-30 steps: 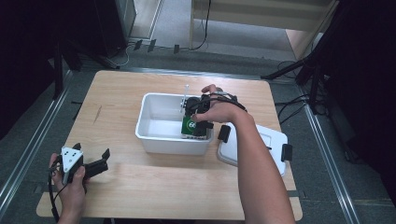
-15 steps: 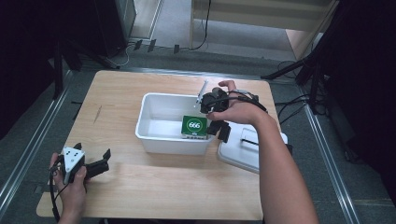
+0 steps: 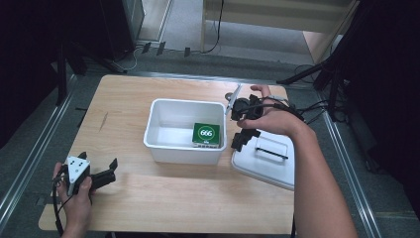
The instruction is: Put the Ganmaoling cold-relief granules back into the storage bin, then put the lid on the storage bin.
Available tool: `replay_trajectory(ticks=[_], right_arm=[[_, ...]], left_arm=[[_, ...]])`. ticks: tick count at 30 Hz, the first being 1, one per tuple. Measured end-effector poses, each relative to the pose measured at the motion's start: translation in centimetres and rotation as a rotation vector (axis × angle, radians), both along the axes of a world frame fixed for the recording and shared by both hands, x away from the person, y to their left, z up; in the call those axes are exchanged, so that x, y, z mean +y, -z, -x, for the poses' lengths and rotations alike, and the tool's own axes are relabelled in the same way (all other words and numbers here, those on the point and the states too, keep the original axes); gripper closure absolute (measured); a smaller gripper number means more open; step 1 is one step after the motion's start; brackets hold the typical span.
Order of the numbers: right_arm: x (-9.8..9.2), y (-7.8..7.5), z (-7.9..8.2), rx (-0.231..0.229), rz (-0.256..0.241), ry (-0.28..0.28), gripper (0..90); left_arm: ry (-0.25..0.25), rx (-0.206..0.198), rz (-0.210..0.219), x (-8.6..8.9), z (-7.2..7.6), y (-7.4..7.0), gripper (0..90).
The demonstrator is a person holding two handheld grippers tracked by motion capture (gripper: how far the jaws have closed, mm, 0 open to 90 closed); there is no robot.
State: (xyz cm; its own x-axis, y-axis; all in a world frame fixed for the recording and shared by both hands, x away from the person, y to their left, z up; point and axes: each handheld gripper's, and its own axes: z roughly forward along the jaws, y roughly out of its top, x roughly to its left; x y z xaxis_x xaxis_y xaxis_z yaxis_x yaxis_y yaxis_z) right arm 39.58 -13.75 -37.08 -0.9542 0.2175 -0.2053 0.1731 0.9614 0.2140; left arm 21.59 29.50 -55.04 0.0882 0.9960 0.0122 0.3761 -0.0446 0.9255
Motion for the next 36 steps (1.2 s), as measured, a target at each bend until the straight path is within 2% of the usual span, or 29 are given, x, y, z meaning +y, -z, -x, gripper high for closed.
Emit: replay_trajectory(ticks=[12,24,29,31,36], right_arm=[[-3.0,-0.2,1.0,-0.009,0.015,0.028,0.0],[-5.6,1.0,1.6,0.008,0.020,0.062,0.0],[-6.7,1.8,1.9,0.030,0.022,0.085,0.0],[-7.3,2.1,2.0,0.026,0.020,0.086,4.6],[-8.2,2.7,2.4,0.027,0.025,0.097,9.5]], left_arm=[[-0.001,0.001,-0.004,0.0,0.0,0.0,0.0],[0.001,-0.004,-0.005,-0.1,0.1,0.0,0.0],[0.003,-0.003,-0.003,0.0,0.1,0.0,0.0],[0.003,-0.001,-0.006,-0.1,0.0,0.0,0.0],[0.007,-0.001,-0.008,-0.1,0.1,0.0,0.0]])
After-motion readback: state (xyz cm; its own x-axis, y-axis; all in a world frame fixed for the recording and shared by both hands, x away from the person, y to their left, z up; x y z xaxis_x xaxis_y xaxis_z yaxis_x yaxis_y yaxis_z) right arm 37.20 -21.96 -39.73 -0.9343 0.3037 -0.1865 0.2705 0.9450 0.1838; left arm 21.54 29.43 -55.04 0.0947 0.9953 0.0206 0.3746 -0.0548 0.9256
